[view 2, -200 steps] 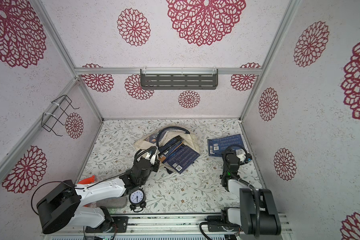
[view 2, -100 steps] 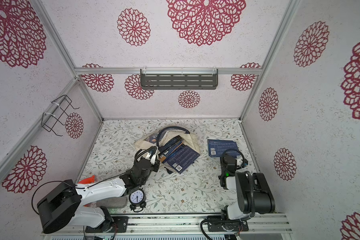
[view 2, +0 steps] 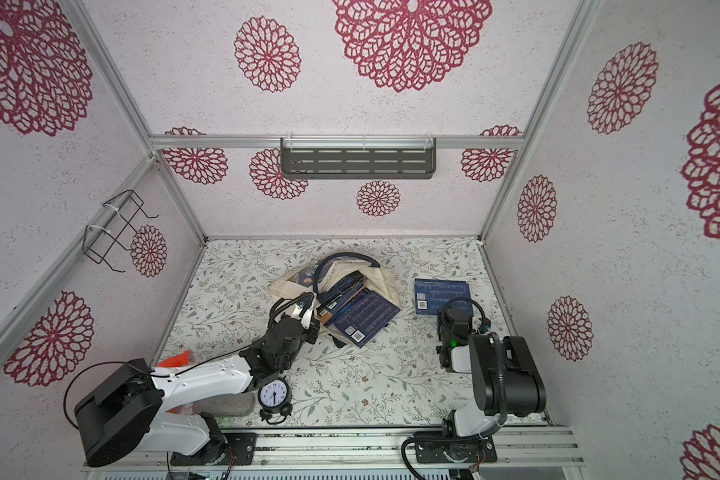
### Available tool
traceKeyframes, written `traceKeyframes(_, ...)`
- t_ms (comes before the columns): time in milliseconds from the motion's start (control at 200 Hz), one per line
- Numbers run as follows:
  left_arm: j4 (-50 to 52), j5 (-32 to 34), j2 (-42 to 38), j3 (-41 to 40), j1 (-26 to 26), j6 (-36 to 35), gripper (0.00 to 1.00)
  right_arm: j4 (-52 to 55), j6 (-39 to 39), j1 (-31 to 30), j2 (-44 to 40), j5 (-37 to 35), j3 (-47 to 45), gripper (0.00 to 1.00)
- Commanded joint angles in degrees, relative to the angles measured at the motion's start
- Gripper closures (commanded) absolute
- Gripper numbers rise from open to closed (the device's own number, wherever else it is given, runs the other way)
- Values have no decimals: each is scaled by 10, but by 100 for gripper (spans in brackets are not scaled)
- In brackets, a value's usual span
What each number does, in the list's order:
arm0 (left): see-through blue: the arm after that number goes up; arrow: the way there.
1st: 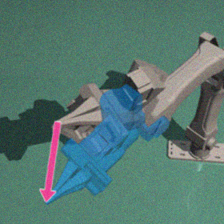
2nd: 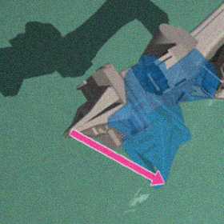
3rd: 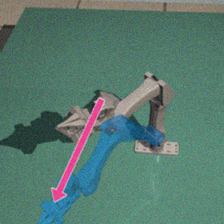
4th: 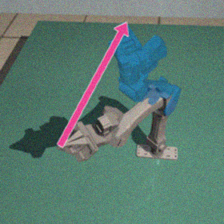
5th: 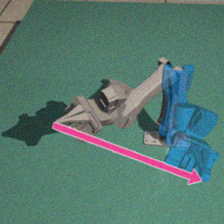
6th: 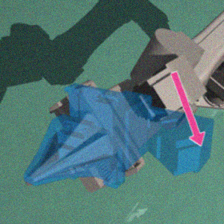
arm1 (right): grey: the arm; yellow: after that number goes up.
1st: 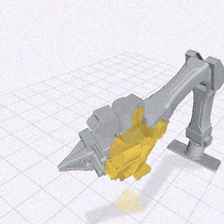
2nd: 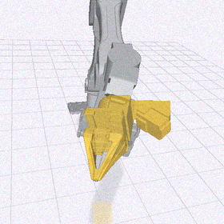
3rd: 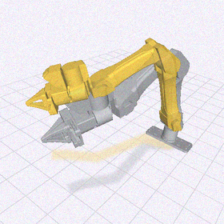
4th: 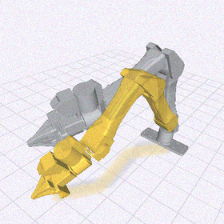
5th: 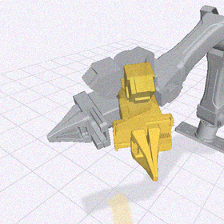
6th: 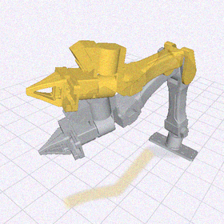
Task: Take out the books from the canvas bag
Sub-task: Place the book on the book, then pick up the book from the canvas bag.
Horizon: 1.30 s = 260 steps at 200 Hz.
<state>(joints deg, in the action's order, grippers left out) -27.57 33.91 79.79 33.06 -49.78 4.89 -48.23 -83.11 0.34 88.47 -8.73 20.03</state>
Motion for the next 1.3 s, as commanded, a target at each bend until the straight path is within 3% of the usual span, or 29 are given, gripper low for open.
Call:
traceKeyframes(0, -14, -10, 6, 18, -7, -5, 100, 25, 0, 2, -42, -5, 5, 43)
traceKeyframes(300, -14, -9, 0, 17, -6, -5, 100, 111, 12, 1, -119, 26, -5, 13)
traceKeyframes(450, -16, -12, -3, 15, -7, -2, 100, 213, 110, -16, -218, 35, 12, 6)
traceKeyframes(535, -17, -13, -2, 15, -8, -2, 100, 266, 170, -54, -263, 43, 29, 6)
traceKeyframes(670, -17, -13, -2, 14, -8, -2, 100, 269, 177, -122, -309, 80, 3, 12)
traceKeyframes(831, -20, -13, -4, 13, -7, -1, 100, 307, 189, -225, -332, 30, -20, 20)
traceKeyframes(956, -21, -17, -2, 13, -8, -1, 100, 221, 171, -255, -307, 50, -52, 28)
traceKeyframes(1296, -27, -12, -7, 8, -8, -4, 100, 146, 186, -300, -187, 74, -10, 34)
